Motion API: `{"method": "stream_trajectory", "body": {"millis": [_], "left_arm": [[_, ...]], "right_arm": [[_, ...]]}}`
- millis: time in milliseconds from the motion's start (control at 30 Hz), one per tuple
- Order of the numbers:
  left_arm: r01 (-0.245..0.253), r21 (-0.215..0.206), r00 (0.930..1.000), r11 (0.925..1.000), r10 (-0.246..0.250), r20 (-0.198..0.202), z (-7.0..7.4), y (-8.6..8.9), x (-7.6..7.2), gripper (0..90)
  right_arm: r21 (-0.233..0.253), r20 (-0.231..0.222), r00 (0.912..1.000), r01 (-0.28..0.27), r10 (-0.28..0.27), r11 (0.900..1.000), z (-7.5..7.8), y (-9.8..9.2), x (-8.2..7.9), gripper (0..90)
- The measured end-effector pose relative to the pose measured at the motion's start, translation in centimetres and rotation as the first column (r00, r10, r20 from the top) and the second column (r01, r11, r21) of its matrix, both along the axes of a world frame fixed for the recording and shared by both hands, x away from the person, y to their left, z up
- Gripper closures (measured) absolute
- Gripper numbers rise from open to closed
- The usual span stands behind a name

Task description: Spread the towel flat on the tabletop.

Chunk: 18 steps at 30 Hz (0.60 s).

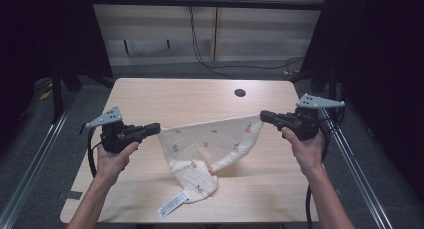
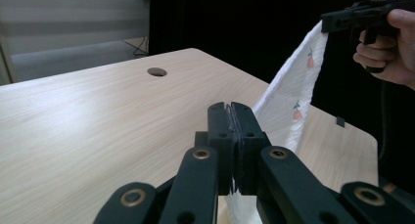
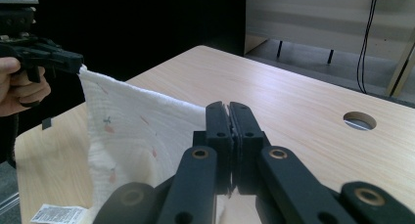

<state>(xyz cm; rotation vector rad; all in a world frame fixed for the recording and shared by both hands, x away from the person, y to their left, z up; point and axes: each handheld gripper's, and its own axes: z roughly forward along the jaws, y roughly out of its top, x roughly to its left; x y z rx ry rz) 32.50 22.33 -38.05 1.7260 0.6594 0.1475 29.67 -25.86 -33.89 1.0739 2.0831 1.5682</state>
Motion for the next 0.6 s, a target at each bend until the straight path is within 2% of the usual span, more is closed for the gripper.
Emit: {"method": "stream_trajectory", "body": {"millis": [167, 233, 267, 300, 367, 500, 600], "left_arm": [[-0.003, 0.025, 0.9989, 0.9997, 0.002, 0.047, 1.3, -0.4, -0.3, 88.5], [0.004, 0.017, 0.9982, 0.9999, -0.005, 0.06, 2.0, -0.5, -0.4, 88.5], [-0.007, 0.031, 0.9977, 0.9995, 0.005, 0.068, 2.3, -0.5, -0.5, 88.5], [0.007, 0.019, 0.9972, 0.9998, -0.009, 0.074, 2.5, -0.6, -0.5, 88.5], [0.012, 0.036, 0.9967, 0.9993, -0.015, 0.08, 3.1, -0.6, -0.5, 88.6], [0.018, 0.062, 0.9971, 0.9979, -0.023, 0.073, 3.5, -0.5, -0.4, 88.6], [0.008, 0.081, 0.9959, 0.9967, -0.015, 0.089, 3.9, -0.3, -0.4, 88.6]], "right_arm": [[0.004, 0.018, 0.9998, -0.005, 0.005, 1.0, 0.9, -0.4, -0.4, 89.0], [0.0, 0.03, 0.9995, -0.003, 0.003, 1.0, 1.4, -0.4, -0.5, 89.1], [-0.002, 0.037, 0.9993, -0.004, 0.004, 1.0, 1.7, -0.4, -0.7, 89.1], [-0.005, 0.045, 0.999, -0.001, 0.001, 1.0, 1.8, -0.5, -0.8, 89.1], [0.008, 0.061, 0.9981, -0.003, 0.002, 1.0, 2.0, -0.5, -1.0, 89.1], [0.008, 0.048, 0.9987, -0.013, 0.013, 1.0, 2.0, -0.6, -0.9, 89.1], [-0.001, 0.031, 0.9982, -0.052, 0.052, 0.999, 2.3, -0.6, -0.9, 89.0]]}}
